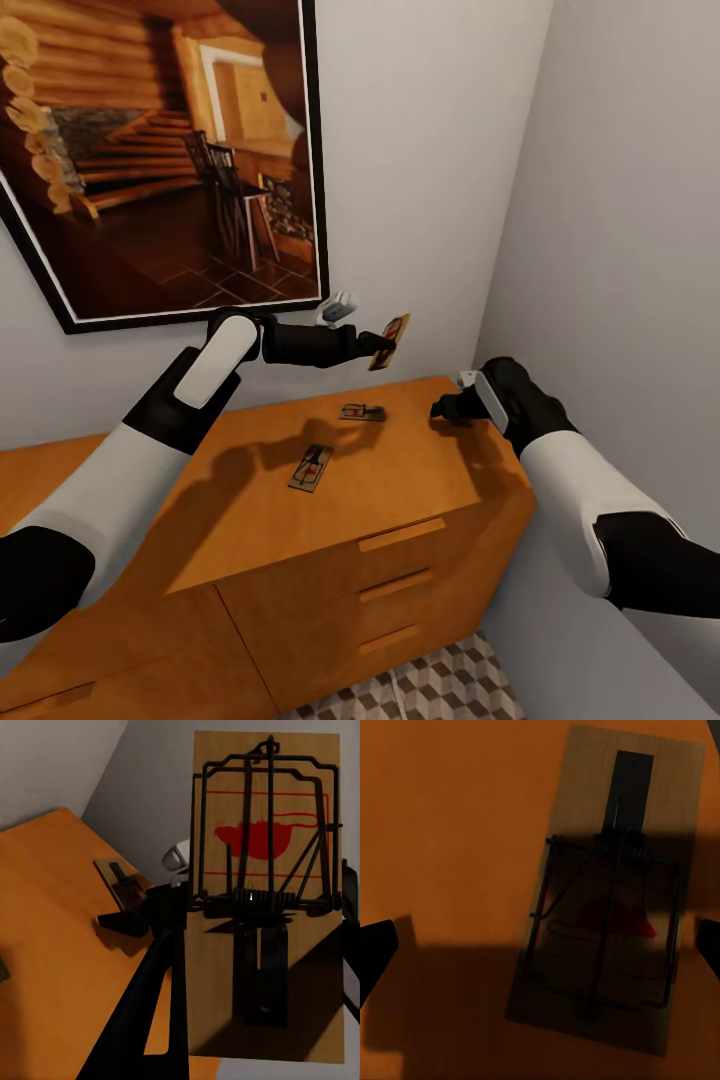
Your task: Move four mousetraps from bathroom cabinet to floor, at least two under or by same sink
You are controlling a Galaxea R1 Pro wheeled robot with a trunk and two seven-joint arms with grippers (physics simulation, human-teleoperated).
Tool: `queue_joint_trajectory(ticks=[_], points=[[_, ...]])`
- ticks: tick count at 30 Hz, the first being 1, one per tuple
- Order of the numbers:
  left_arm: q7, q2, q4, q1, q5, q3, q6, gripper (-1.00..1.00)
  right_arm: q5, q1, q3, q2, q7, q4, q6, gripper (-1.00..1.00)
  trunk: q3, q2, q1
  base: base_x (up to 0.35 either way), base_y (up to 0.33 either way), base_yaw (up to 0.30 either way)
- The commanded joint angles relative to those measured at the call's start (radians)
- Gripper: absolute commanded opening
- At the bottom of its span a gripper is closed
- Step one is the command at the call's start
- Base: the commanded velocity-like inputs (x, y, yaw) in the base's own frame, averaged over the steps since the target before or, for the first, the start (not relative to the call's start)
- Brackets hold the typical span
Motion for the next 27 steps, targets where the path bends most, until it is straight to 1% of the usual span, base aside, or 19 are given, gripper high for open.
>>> queue_joint_trajectory(ticks=[1, 2, 18, 24, 27], points=[[0.005, 0.001, -0.001, -0.001, 0.003, -0.002, 0.001, -1.0, -0.006, 0.0, 0.003, -0.001, -0.002, 0.001, 0.003, 1.0, -0.001, -0.001, 0.0, 0.0, 0.0, 0.0], [0.005, 0.0, -0.001, -0.001, 0.002, -0.002, 0.001, -1.0, -0.006, 0.003, 0.003, -0.001, -0.002, 0.003, 0.003, -1.0, -0.001, -0.001, 0.0, 0.0, 0.0, 0.0], [0.005, -0.003, 0.0, -0.001, 0.003, -0.002, 0.001, -1.0, -0.005, 0.007, 0.003, -0.001, 0.0, 0.008, 0.003, -1.0, -0.001, -0.001, 0.0, 0.0, 0.0, 0.0], [0.005, -0.002, -0.001, -0.001, 0.003, -0.001, 0.001, -1.0, -0.004, 0.006, -0.001, -0.002, 0.005, -0.015, 0.009, -1.0, -0.001, -0.001, 0.0, 0.0, 0.0, 0.0], [0.005, 0.0, -0.004, -0.001, 0.005, 0.001, 0.001, -1.0, -0.006, 0.006, -0.001, -0.002, 0.006, -0.047, 0.011, -1.0, -0.001, -0.001, 0.0, 0.0, 0.0, 0.0]])
